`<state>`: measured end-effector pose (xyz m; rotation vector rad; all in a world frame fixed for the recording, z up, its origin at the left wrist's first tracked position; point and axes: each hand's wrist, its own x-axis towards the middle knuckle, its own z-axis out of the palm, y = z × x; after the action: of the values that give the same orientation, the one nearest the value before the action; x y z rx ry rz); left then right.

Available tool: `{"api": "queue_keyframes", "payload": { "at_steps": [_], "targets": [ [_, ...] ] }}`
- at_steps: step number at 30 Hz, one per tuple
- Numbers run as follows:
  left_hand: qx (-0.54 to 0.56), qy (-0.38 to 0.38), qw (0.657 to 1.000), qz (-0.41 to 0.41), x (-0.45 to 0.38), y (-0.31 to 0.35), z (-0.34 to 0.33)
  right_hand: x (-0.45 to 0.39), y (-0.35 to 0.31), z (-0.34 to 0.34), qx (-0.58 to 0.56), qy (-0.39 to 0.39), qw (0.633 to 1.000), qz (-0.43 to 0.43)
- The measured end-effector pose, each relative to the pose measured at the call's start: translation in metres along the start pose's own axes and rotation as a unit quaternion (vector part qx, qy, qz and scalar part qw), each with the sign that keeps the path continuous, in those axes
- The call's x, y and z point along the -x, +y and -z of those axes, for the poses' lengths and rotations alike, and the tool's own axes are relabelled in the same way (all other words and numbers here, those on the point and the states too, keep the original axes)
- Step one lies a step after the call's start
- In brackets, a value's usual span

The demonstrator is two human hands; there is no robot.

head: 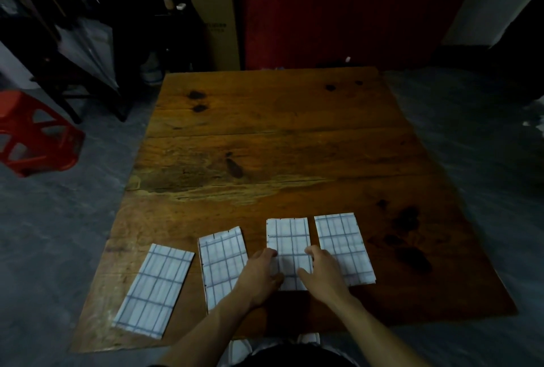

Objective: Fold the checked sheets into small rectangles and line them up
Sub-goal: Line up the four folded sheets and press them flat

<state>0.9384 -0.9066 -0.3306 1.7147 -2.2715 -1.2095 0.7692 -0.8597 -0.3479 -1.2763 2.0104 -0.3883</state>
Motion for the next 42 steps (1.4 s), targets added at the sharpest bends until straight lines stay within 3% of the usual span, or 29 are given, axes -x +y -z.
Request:
{"api": "queue_keyframes", "payload": {
  "at_steps": [29,36,42],
  "targets": [
    [-0.042,-0.005,0.999,0.002,-0.002,0.012,0.003,0.003,-0.003,0.014,-0.025,-0.008,0.999,0.025],
    [-0.044,0.048,0.998,-0.010,0.021,-0.002,0.024,-0.003,-0.009,0.029,-0.050,-0.004,0.994,0.100],
    [-0.052,0.100,0.993,0.047,0.052,-0.041,0.039,0.002,-0.021,0.011,-0.053,-0.037,0.991,0.114]
  ]
}}
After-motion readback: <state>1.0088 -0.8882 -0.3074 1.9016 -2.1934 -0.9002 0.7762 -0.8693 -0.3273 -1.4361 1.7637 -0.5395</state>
